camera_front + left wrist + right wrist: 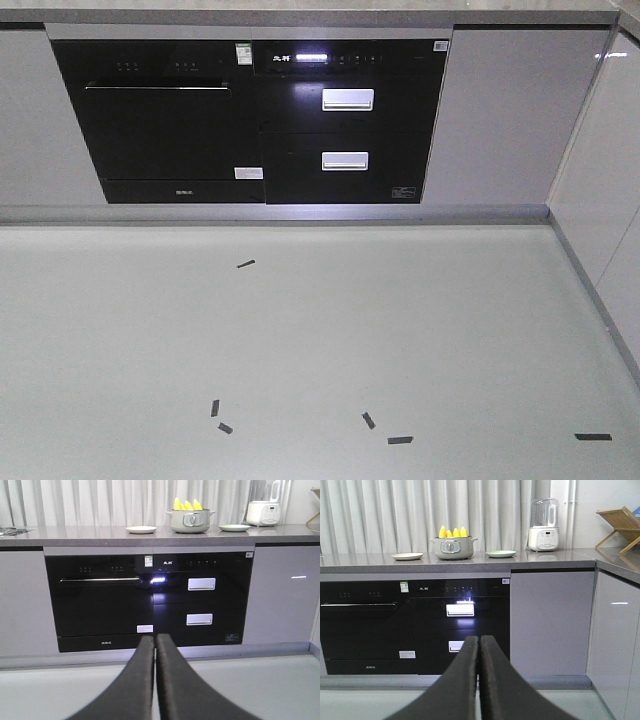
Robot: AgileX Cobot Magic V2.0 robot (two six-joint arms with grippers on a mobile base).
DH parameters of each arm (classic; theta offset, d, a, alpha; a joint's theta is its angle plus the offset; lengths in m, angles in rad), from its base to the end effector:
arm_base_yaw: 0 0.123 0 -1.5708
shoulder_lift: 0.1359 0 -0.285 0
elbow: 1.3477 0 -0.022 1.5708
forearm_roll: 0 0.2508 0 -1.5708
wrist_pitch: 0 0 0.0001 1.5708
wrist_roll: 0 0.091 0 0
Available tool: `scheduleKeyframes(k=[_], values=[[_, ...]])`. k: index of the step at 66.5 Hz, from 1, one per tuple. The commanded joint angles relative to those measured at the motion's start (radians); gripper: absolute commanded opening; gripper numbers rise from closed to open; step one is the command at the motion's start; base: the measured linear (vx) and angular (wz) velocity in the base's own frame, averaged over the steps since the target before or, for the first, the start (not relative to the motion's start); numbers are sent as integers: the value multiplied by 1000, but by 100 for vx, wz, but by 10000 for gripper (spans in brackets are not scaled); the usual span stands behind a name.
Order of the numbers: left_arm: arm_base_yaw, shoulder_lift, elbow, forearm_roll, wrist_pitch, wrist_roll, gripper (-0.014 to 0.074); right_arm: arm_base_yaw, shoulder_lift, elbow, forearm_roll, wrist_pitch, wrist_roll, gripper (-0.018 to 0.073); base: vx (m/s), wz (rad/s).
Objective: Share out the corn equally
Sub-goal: 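Drive the base forward toward the counter with the pot and plates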
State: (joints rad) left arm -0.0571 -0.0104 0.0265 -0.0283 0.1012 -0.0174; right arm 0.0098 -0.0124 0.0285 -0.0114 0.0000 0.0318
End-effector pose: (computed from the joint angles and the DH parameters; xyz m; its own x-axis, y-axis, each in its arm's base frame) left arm 0.0567 -0.0035 0.1956 -0.0327 -0.0437 -0.9985 0.0585 0.9972 -0.0456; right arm 0.0565 0.0006 0.2042 0.0708 0.0211 -0.9973 -0.0112 0.9997 0.0203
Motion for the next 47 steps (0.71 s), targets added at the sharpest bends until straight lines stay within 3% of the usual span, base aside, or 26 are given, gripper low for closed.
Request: scheduleKeyframes(k=[1,47], values=[[2,-17,14,-3,-81,-8,-6,-5,-1,7,-8,-69,2,-6,13,3],[2,-17,14,-3,-81,-8,-6,-5,-1,7,-8,-69,2,-6,16,1]])
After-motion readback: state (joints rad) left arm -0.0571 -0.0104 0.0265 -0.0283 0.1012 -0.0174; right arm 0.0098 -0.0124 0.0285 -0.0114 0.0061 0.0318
